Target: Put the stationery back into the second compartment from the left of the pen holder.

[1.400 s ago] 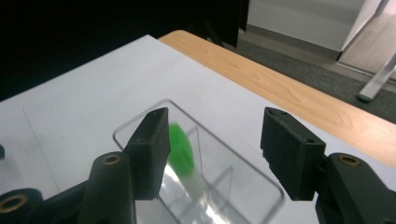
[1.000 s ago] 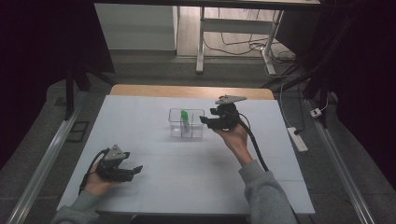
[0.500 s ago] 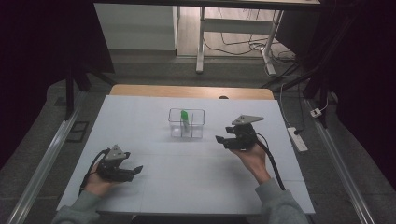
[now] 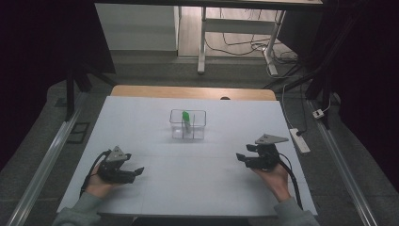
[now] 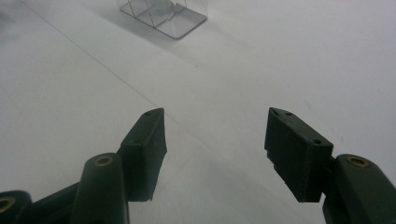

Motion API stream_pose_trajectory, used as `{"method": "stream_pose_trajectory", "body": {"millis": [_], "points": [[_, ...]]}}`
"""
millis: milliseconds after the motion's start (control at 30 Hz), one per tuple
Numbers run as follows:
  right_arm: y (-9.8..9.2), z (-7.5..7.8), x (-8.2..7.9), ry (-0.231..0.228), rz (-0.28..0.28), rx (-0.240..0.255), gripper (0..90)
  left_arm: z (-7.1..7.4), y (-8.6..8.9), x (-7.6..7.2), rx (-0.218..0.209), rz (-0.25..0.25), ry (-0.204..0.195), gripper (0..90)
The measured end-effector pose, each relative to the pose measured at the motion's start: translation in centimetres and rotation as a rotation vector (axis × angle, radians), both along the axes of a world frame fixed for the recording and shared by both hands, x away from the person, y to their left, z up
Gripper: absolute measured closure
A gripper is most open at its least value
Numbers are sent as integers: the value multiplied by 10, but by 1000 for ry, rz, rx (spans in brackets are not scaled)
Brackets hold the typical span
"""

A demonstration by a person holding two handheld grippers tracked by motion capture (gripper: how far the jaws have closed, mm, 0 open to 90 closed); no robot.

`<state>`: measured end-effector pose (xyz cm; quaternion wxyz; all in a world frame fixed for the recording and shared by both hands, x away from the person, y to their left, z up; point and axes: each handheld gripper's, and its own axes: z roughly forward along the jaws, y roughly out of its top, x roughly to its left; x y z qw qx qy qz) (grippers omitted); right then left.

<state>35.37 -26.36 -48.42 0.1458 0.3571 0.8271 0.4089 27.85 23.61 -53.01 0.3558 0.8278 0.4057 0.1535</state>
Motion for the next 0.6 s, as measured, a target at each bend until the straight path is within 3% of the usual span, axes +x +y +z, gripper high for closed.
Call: {"method": "stream_pose_trajectory", "body": {"millis": [267, 600], "points": [[-22, -10, -20, -3, -2, -8, 373, 0, 0, 0, 1, 0, -2, 219], [-26, -13, -21, -4, 5, -15, 366, 0, 1, 0, -1, 3, -4, 219]]}}
